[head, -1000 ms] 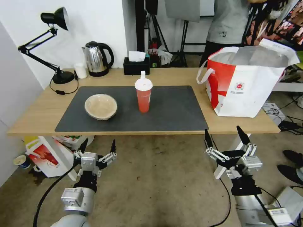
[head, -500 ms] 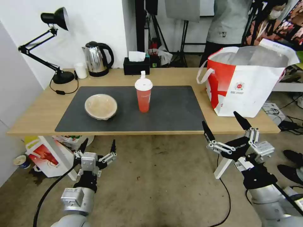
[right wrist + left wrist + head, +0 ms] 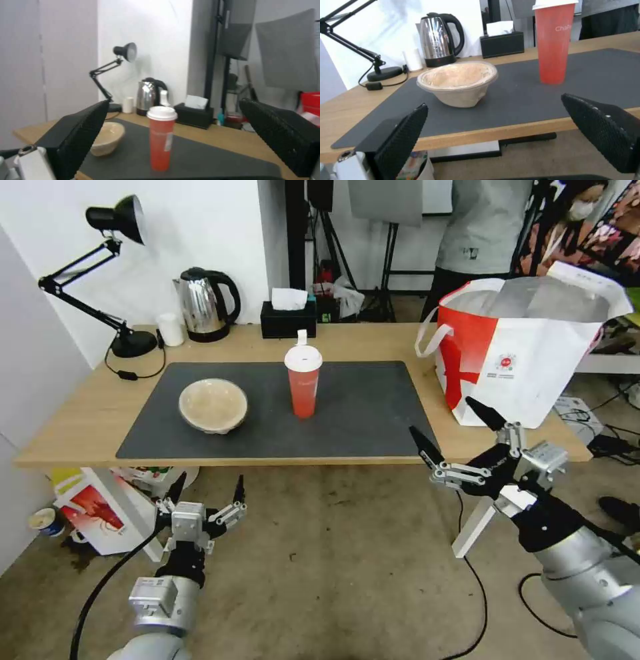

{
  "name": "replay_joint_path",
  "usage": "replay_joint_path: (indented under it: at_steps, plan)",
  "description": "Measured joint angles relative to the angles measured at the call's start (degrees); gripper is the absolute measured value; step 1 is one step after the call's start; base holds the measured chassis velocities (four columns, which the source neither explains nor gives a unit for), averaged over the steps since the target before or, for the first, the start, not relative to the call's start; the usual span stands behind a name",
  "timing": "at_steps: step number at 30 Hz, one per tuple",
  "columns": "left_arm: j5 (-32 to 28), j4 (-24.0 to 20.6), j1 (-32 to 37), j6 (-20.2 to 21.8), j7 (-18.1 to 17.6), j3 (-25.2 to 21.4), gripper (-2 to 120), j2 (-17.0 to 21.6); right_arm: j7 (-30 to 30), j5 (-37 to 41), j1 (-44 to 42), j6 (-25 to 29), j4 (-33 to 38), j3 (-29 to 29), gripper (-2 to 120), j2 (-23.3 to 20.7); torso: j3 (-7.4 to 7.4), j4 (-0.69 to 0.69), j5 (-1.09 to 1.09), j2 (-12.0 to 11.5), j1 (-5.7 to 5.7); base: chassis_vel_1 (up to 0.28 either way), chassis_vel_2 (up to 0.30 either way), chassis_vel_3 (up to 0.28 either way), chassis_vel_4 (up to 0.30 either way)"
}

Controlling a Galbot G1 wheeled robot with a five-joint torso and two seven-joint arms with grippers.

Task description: Pick up the trash from the table and place it into the takeout bag.

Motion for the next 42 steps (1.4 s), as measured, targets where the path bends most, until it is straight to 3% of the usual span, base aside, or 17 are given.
replay_joint_path:
  at_steps: [11, 28, 34, 42]
  plan:
    - [0.0, 0.0, 0.0, 0.0, 0.0, 0.0, 100, 0.0, -0.67, 10.6, 3.48, -0.83, -0.07, -0.88, 100, -7.91, 0.0, 0.0, 0.0, 0.0, 0.0, 0.0, 0.0, 0.0, 0.0]
    - [0.0, 0.0, 0.0, 0.0, 0.0, 0.0, 100, 0.0, -2.09, 22.8, 13.96, -3.06, -4.53, -4.9, 100, -15.79, 0.0, 0.0, 0.0, 0.0, 0.02, 0.0, 0.0, 0.0, 0.0]
    - [0.0, 0.0, 0.0, 0.0, 0.0, 0.0, 100, 0.0, -2.02, 23.18, 20.18, -3.54, -7.09, -8.79, 100, -16.61, 0.0, 0.0, 0.0, 0.0, 0.02, 0.0, 0.0, 0.0, 0.0]
    - [0.0, 0.0, 0.0, 0.0, 0.0, 0.0, 100, 0.0, -1.45, 22.88, 31.69, -4.28, -10.51, -20.01, 100, -16.56, 0.0, 0.01, -0.01, 0.0, 0.02, 0.0, 0.0, 0.0, 0.0]
